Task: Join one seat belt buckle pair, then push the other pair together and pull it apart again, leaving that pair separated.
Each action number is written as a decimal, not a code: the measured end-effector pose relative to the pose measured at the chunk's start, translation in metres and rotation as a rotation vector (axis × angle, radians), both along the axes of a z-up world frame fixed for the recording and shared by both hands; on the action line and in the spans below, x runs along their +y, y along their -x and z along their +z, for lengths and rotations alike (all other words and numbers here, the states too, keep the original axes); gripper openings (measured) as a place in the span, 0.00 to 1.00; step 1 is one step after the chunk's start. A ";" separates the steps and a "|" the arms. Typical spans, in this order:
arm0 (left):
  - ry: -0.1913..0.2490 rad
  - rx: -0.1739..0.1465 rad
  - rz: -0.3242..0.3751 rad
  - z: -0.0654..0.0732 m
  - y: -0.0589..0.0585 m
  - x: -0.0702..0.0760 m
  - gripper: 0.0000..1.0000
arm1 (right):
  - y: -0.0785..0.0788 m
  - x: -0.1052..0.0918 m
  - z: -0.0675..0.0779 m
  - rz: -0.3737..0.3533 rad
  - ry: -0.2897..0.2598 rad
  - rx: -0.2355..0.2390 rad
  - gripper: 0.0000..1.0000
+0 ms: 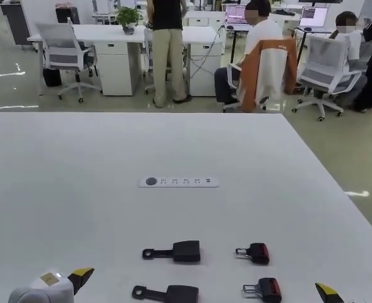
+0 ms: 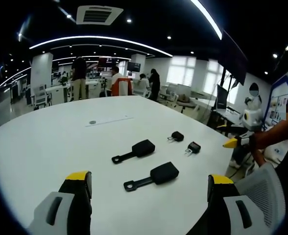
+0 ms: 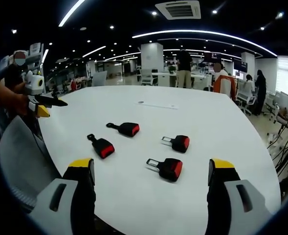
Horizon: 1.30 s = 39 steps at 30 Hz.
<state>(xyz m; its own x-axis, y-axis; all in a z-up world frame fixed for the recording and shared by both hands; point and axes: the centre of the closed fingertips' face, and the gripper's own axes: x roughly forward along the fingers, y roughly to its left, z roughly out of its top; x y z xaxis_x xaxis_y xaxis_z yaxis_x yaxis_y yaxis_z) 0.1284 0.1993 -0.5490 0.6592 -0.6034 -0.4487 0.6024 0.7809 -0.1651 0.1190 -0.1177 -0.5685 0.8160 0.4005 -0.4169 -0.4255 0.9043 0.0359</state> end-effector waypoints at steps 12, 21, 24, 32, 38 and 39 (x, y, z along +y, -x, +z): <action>-0.003 -0.001 -0.013 -0.002 -0.001 -0.002 1.00 | 0.000 0.002 -0.004 0.009 0.003 0.012 0.96; -0.002 0.016 -0.021 -0.005 -0.002 -0.007 1.00 | -0.003 0.004 -0.007 0.016 0.008 0.023 0.96; -0.003 0.022 -0.027 -0.007 -0.002 -0.009 1.00 | -0.004 0.004 -0.010 0.015 0.006 0.028 0.96; -0.004 0.030 -0.051 -0.011 -0.008 -0.015 1.00 | -0.007 0.004 -0.017 0.014 -0.003 0.044 0.96; -0.012 0.042 -0.077 -0.012 -0.010 -0.024 1.00 | -0.011 0.004 -0.023 0.015 -0.005 0.055 0.96; -0.012 0.043 -0.079 -0.014 -0.010 -0.023 1.00 | -0.011 0.004 -0.024 0.016 -0.005 0.057 0.96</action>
